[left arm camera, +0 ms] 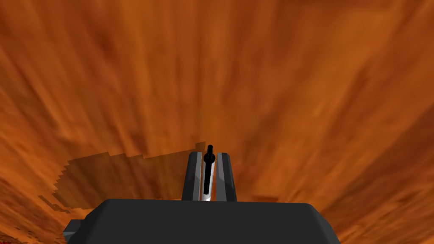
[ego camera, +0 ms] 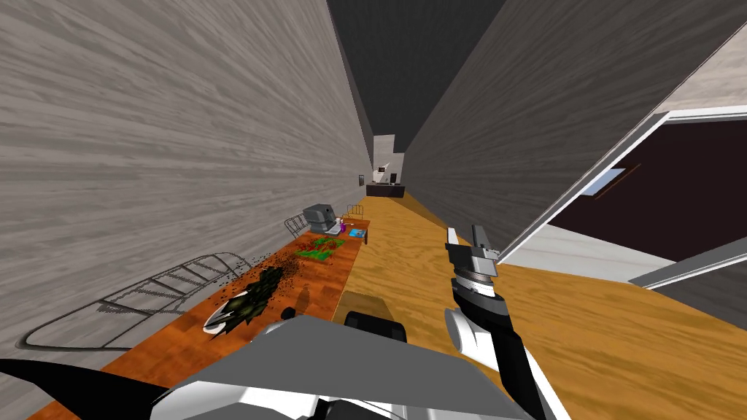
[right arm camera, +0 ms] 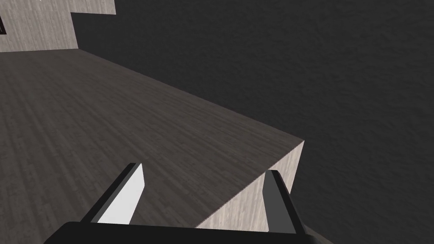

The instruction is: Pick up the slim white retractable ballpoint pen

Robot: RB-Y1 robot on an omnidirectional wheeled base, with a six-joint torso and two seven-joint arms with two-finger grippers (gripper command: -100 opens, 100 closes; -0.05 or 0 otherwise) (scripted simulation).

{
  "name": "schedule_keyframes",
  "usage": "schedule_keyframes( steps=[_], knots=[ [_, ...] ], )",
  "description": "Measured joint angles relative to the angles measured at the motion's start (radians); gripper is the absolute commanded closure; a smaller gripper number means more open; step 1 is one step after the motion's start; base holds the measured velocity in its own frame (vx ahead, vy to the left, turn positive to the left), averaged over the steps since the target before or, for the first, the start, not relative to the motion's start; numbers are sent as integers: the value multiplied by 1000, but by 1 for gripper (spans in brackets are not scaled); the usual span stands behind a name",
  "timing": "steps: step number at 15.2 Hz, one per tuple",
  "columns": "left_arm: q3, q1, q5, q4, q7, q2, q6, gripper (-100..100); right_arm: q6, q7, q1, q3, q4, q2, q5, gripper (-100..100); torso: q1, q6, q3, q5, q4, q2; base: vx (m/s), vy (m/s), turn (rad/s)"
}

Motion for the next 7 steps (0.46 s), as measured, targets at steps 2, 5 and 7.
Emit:
schedule_keyframes(
  steps=[2, 5, 7],
  knots=[
    [11, 8, 11, -32, -31, 1, 25, 100, 0, 0, 0, 0, 0, 0, 0, 0, -1, 0, 0, 0, 0, 0, 20, -52, 66],
    [23, 24, 22, -84, -64, -1, 60, 100, 0, 0, 0, 0, 0, 0, 0, 0, -1, 0, 0, 0, 0, 0, 11, -45, 67],
    [33, 35, 32, -124, -92, -1, 87, 100, 0, 0, 0, 0, 0, 0, 0, 0, -1, 0, 0, 0, 0, 0, 10, -35, 66]
  ],
)
